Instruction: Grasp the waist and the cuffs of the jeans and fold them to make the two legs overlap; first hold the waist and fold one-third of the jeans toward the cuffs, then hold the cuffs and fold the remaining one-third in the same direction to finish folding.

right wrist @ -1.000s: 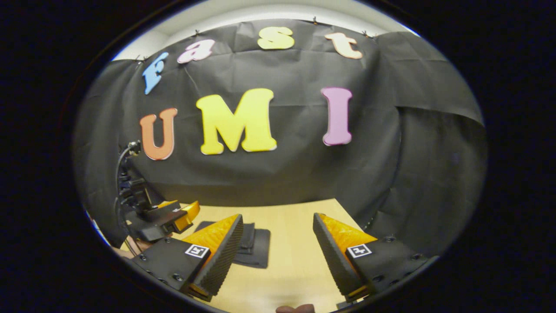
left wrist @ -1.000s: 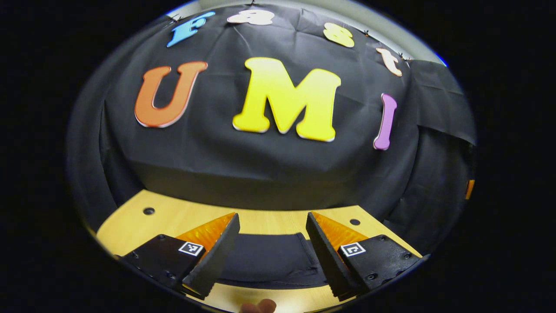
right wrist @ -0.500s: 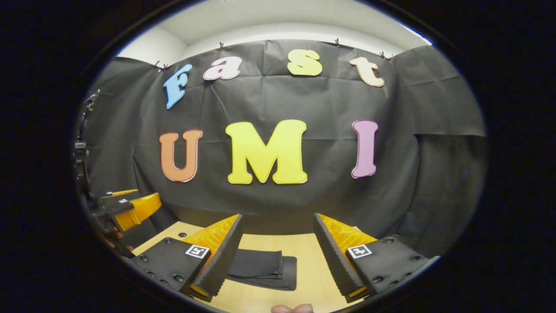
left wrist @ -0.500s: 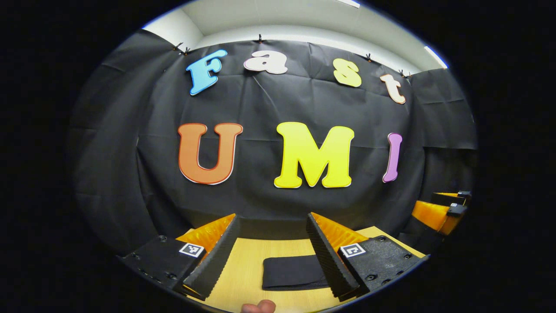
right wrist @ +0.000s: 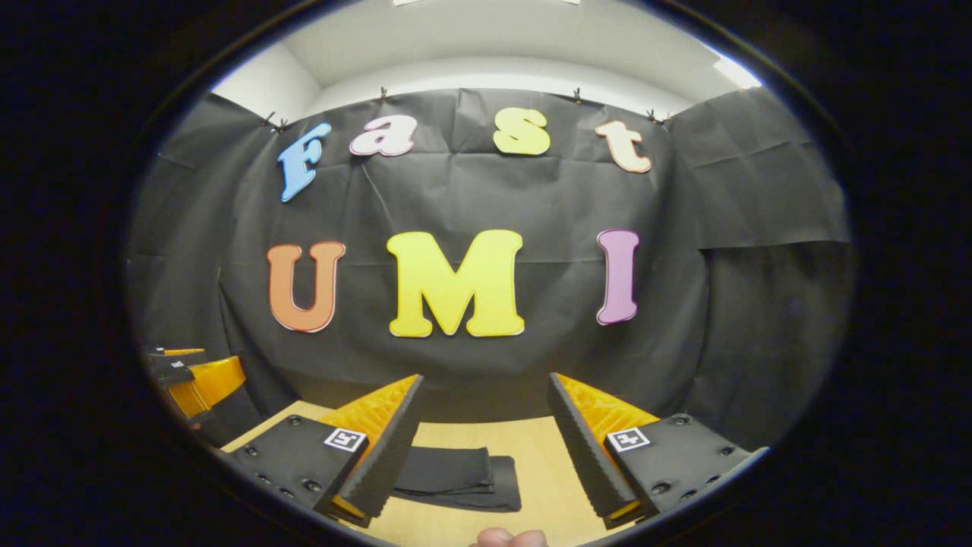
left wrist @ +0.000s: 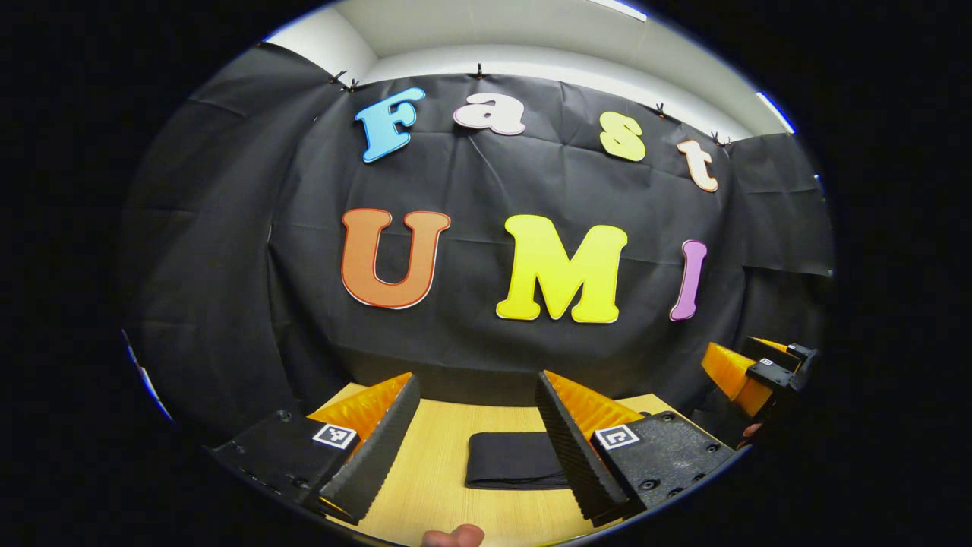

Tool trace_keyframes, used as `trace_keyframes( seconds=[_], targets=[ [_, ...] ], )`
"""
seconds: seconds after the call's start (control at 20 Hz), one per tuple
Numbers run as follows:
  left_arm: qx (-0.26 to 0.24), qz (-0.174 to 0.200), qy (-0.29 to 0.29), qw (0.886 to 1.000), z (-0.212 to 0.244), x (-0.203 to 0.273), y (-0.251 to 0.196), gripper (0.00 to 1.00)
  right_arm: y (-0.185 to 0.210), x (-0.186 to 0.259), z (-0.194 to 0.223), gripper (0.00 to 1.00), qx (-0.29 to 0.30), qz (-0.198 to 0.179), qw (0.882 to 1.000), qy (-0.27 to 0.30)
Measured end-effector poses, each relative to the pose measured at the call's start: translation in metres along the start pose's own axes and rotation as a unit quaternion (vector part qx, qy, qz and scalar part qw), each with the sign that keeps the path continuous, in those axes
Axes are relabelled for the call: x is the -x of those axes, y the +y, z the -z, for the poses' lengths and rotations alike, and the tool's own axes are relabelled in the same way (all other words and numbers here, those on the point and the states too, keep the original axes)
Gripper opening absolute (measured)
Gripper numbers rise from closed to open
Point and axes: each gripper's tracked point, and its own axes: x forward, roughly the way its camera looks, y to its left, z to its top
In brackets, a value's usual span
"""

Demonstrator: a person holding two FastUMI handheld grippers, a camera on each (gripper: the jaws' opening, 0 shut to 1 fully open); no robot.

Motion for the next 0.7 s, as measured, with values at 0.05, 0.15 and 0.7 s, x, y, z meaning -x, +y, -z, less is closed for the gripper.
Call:
trace_keyframes(
  seconds=[0.05, 0.15, 0.7],
  targets=[
    [-0.002, -0.002, -0.003, 1.0, -0.003, 0.002, 0.002, 0.98, 0.002, 0.0, 0.001, 0.99, 0.001, -0.003, 1.0, 0.0],
    [0.002, -0.007, -0.004, 1.0, -0.006, 0.006, 0.005, 0.98, 0.008, 0.0, 0.003, 0.99, 0.005, -0.012, 1.0, 0.005],
    [0.012, -0.025, 0.001, 1.0, -0.005, 0.009, 0.017, 0.98, 0.028, -0.001, -0.006, 0.99, 0.02, -0.048, 0.999, -0.004]
  ],
)
